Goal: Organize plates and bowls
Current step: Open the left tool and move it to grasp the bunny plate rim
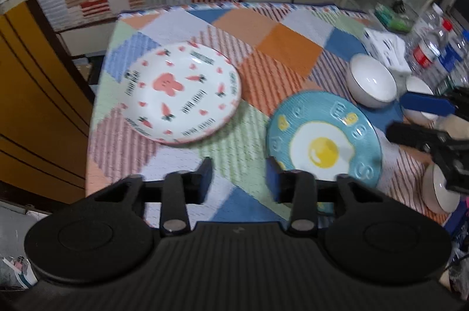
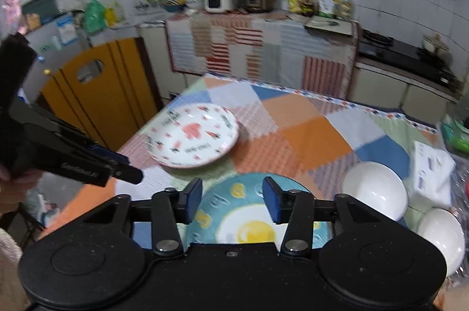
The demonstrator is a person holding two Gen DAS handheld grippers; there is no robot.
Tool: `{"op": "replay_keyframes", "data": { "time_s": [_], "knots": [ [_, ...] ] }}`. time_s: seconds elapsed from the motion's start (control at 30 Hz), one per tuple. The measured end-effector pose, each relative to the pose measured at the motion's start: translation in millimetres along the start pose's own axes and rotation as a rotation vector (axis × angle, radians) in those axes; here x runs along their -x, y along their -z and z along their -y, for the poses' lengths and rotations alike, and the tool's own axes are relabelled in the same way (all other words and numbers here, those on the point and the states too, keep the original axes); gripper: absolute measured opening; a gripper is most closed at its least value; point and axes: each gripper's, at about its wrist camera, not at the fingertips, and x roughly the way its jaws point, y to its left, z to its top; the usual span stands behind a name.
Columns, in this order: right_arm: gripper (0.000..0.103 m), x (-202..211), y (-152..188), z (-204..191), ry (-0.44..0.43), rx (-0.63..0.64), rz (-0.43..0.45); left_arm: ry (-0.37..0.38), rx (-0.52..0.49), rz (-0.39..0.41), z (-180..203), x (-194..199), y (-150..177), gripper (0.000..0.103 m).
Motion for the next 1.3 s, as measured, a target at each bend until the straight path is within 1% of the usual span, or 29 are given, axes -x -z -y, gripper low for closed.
{"op": "replay_keyframes", "data": {
  "time_s": [0.03, 0.07, 0.13, 0.2, 0.27, 0.37, 0.43, 0.47, 0.5, 0.53, 0.57, 0.63, 0.7, 0.8, 0.87, 0.97, 1.0, 1.1, 1.17, 1.2, 1.23, 1.3],
  "knots": [
    [0.058, 1, -2, -2, -0.013, 0.005, 0.008, -0.014, 0.0, 0.011, -4, 3, -3, 0.053],
    [0.058, 1, -6, -4, -0.029, 0.015, 0.011, -0.022, -0.003, 0.015, -7, 5, -7, 0.057],
    [0.065, 0, -15, -9, -0.051, 0.038, 0.0, -0.024, -0.001, 0.007, -14, 6, -19, 0.058],
    [0.068, -3, -29, -15, -0.068, 0.065, -0.021, -0.038, -0.013, 0.01, -20, 9, -32, 0.058],
    [0.069, -5, -47, -21, -0.069, 0.103, -0.052, -0.047, -0.004, 0.025, -28, 13, -45, 0.059],
    [0.069, -9, -79, -28, -0.062, 0.156, -0.092, -0.02, 0.046, 0.056, -49, 17, -58, 0.059],
    [0.069, -11, -96, -28, -0.055, 0.158, -0.107, -0.016, 0.094, 0.071, -62, 14, -60, 0.061],
    [0.069, -13, -104, -27, -0.051, 0.155, -0.118, -0.021, 0.117, 0.07, -68, 10, -59, 0.065],
    [0.069, -18, -112, -25, -0.04, 0.158, -0.149, -0.026, 0.129, 0.069, -71, 7, -58, 0.066],
    [0.069, -26, -119, -24, -0.03, 0.16, -0.199, -0.029, 0.137, 0.069, -74, 1, -57, 0.068],
    [0.069, -33, -124, -20, -0.027, 0.148, -0.226, -0.031, 0.14, 0.071, -77, -5, -55, 0.069],
    [0.069, -43, -129, -12, -0.047, 0.106, -0.236, -0.042, 0.156, 0.067, -81, -16, -50, 0.07],
    [0.069, -58, -127, -7, -0.072, 0.077, -0.229, -0.066, 0.144, 0.058, -83, -25, -45, 0.071],
    [0.069, -82, -120, 0, -0.112, 0.041, -0.213, -0.097, 0.142, 0.062, -87, -34, -41, 0.075],
    [0.069, -99, -113, 7, -0.158, -0.025, -0.21, -0.093, 0.151, 0.067, -92, -41, -37, 0.076],
    [0.069, -131, -98, 17, -0.187, -0.135, -0.205, -0.078, 0.136, 0.073, -99, -52, -32, 0.076],
    [0.069, -140, -94, 19, -0.189, -0.168, -0.201, -0.074, 0.138, 0.07, -102, -57, -30, 0.076],
    [0.069, -173, -78, 27, -0.187, -0.258, -0.19, -0.062, 0.188, 0.059, -114, -74, -26, 0.076],
    [0.069, -192, -69, 33, -0.191, -0.307, -0.197, -0.081, 0.22, 0.061, -121, -86, -22, 0.076],
    [0.067, -201, -64, 35, -0.191, -0.335, -0.193, -0.083, 0.227, 0.064, -123, -91, -20, 0.076],
    [0.062, -208, -59, 38, -0.196, -0.354, -0.187, -0.078, 0.23, 0.059, -125, -96, -18, 0.076],
    [0.059, -221, -51, 40, -0.178, -0.356, -0.178, -0.06, 0.246, 0.041, -129, -105, -14, 0.076]
  ]
}}
